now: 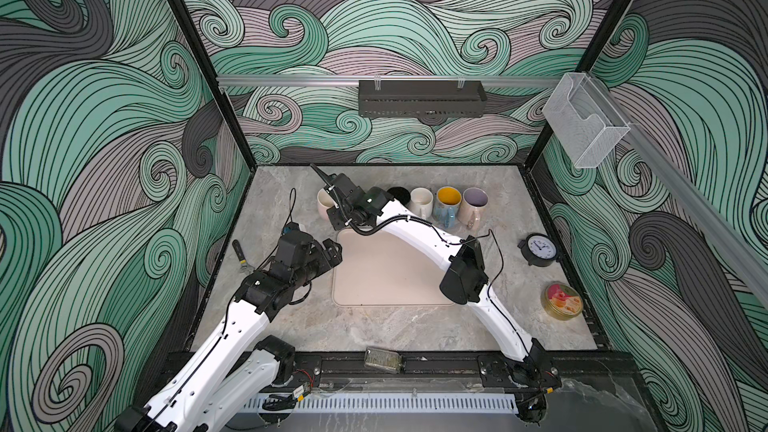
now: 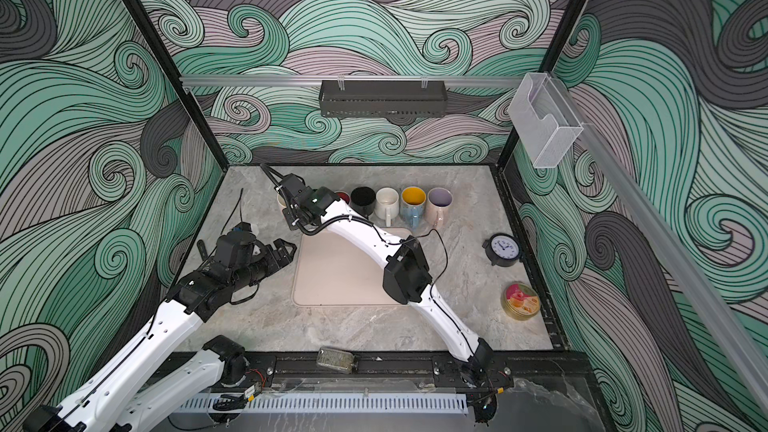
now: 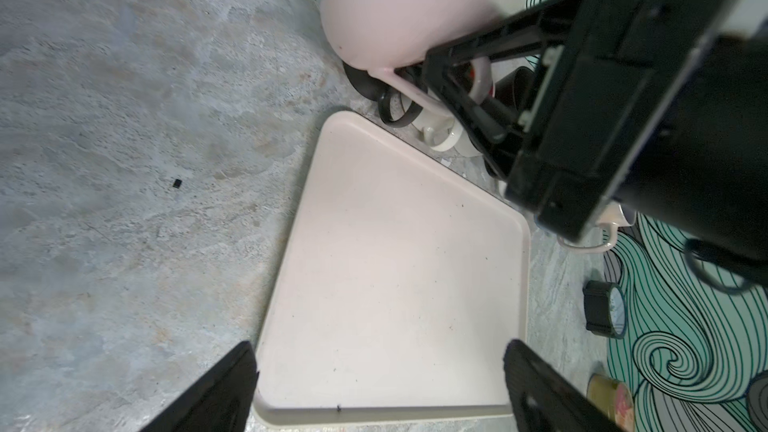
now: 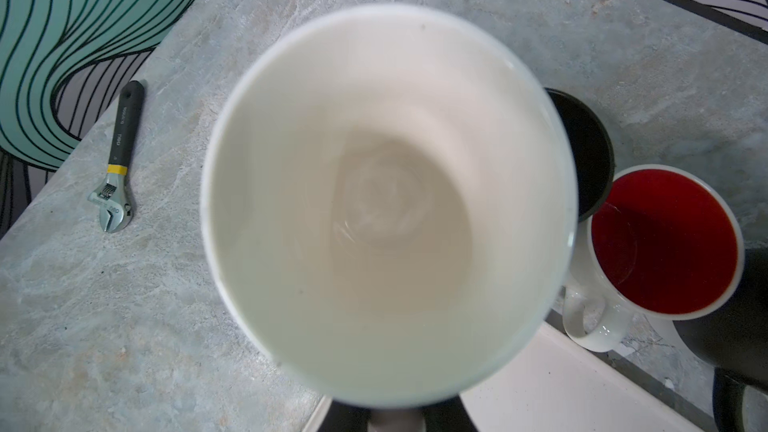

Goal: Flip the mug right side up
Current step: 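Lower the pink mug upright at the row's near end with the right gripper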

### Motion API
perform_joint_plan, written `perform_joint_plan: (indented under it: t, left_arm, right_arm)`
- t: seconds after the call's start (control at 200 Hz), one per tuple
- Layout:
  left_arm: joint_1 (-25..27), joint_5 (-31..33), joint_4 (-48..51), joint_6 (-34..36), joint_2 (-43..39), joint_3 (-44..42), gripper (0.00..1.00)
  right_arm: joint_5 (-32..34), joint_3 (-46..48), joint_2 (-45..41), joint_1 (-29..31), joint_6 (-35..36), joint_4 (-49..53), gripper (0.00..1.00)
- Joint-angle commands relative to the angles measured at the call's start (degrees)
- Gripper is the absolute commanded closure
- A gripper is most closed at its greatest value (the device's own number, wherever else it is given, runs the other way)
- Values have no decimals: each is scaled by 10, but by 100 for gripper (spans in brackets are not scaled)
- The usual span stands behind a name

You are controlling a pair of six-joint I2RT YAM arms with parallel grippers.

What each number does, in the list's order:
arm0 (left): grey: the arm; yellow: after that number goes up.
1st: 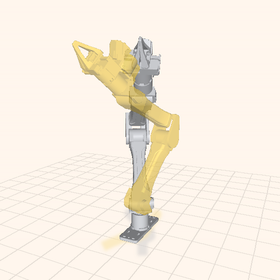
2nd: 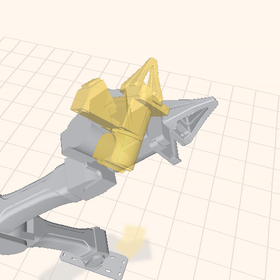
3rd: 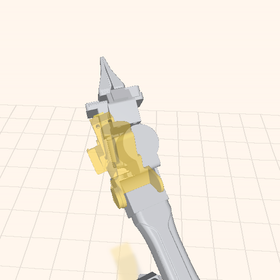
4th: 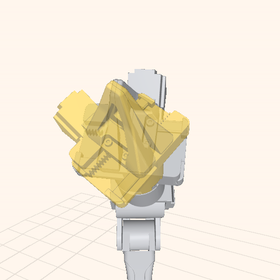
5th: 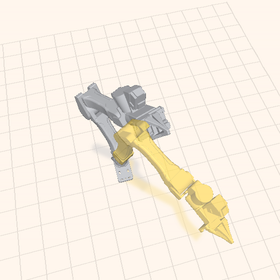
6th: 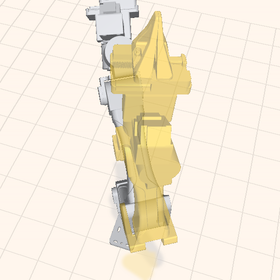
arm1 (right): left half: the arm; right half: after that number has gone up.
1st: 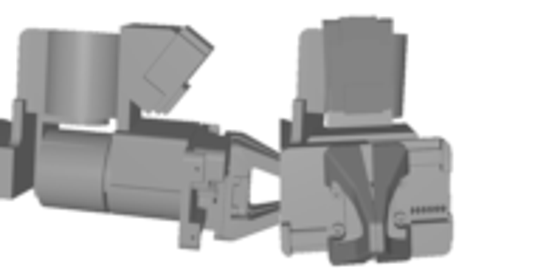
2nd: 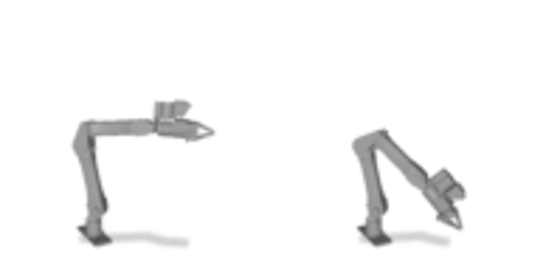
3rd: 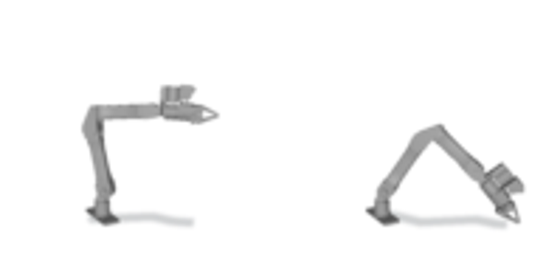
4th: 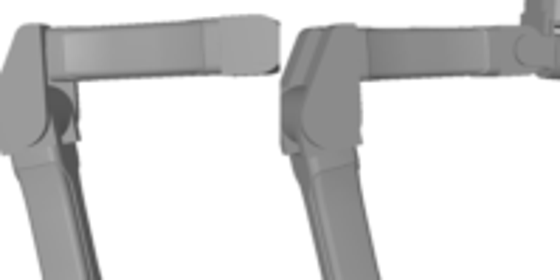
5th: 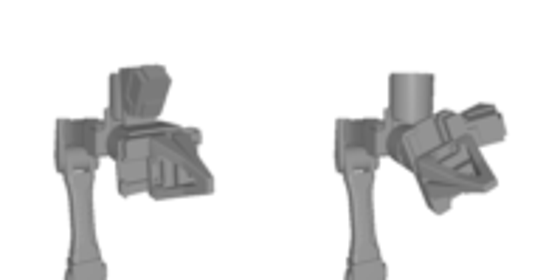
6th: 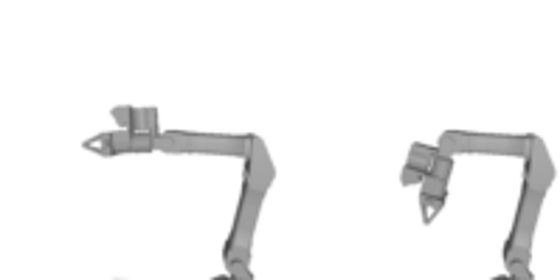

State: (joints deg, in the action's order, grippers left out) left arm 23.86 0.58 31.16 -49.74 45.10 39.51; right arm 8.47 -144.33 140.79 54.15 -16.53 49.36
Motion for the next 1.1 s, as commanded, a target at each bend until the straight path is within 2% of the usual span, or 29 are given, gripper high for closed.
perform_joint_plan:
  t: [0.0,0.275,1.096]
  left_arm:
    - [9,-25,-12,-22,-24,-20,6]
    - [16,-31,-30,-24,-41,-39,6]
    - [16,-38,-62,-15,-17,-52,7]
  right_arm:
    - [20,-42,14,0,12,-15,100]
    - [23,-109,83,-1,15,-21,100]
    - [31,-108,128,-13,-3,-38,100]
